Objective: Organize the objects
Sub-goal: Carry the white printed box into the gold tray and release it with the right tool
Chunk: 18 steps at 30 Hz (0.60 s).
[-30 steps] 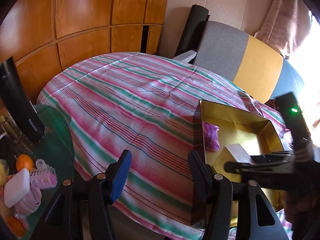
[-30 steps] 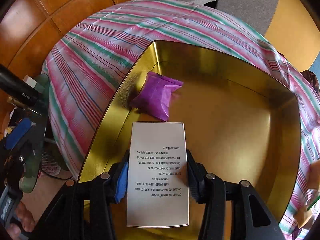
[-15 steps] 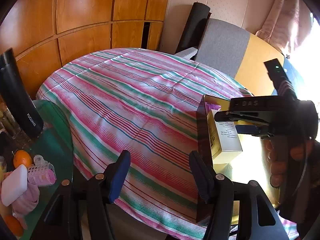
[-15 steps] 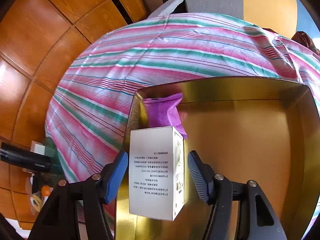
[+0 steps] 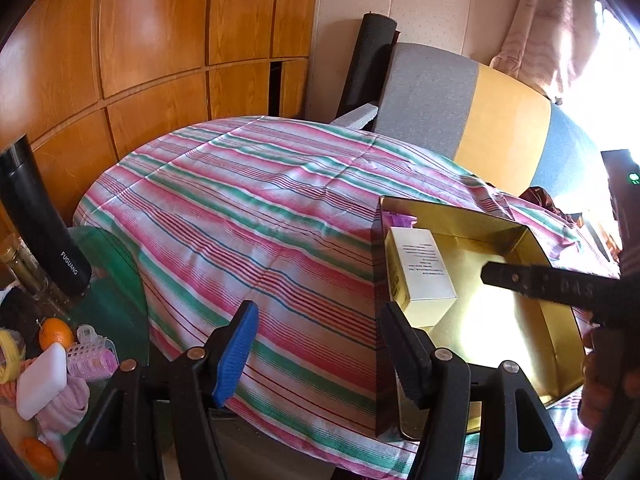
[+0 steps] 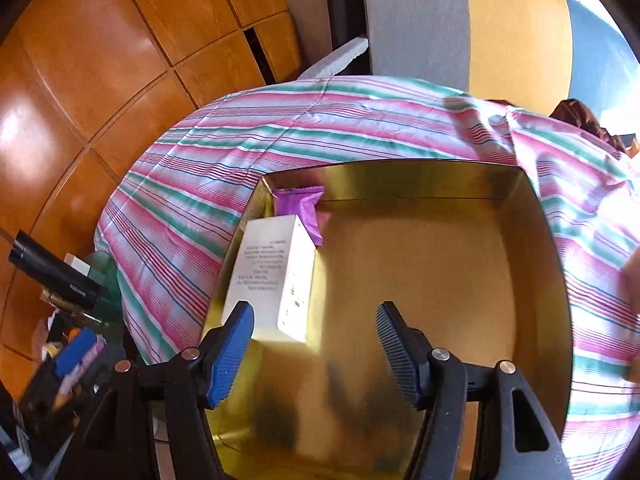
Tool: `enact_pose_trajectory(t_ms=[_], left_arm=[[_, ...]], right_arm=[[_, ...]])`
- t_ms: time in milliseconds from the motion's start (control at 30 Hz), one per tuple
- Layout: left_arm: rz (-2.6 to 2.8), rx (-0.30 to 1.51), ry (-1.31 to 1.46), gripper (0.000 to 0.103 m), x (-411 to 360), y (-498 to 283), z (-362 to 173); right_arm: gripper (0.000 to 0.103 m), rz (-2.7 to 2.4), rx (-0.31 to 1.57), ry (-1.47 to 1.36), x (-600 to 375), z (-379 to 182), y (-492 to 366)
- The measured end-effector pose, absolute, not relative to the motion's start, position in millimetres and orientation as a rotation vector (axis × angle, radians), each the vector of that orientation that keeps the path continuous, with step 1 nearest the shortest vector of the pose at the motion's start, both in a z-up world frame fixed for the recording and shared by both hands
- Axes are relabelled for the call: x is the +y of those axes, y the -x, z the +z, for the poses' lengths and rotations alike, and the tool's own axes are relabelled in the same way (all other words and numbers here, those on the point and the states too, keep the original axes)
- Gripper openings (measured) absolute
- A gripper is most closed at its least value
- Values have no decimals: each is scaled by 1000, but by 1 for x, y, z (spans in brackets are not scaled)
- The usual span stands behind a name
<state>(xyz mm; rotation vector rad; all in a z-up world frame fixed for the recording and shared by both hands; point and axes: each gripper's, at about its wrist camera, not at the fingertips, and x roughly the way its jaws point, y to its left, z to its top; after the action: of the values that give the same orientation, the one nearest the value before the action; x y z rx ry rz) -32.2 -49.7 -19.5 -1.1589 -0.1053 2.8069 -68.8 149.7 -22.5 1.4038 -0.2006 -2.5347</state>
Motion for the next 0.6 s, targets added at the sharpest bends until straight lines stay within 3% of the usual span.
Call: enact_pose_trajectory(t_ms=[267,600], left_arm=[[2786,-39,1126,67,-33,23,-13],[2746,39,1109,71,-8,15,-10]], right_arm=[[71,-2616,-113,-1314,168,-10,29],[76,-2663,-147,-1307,210,-9,-5]])
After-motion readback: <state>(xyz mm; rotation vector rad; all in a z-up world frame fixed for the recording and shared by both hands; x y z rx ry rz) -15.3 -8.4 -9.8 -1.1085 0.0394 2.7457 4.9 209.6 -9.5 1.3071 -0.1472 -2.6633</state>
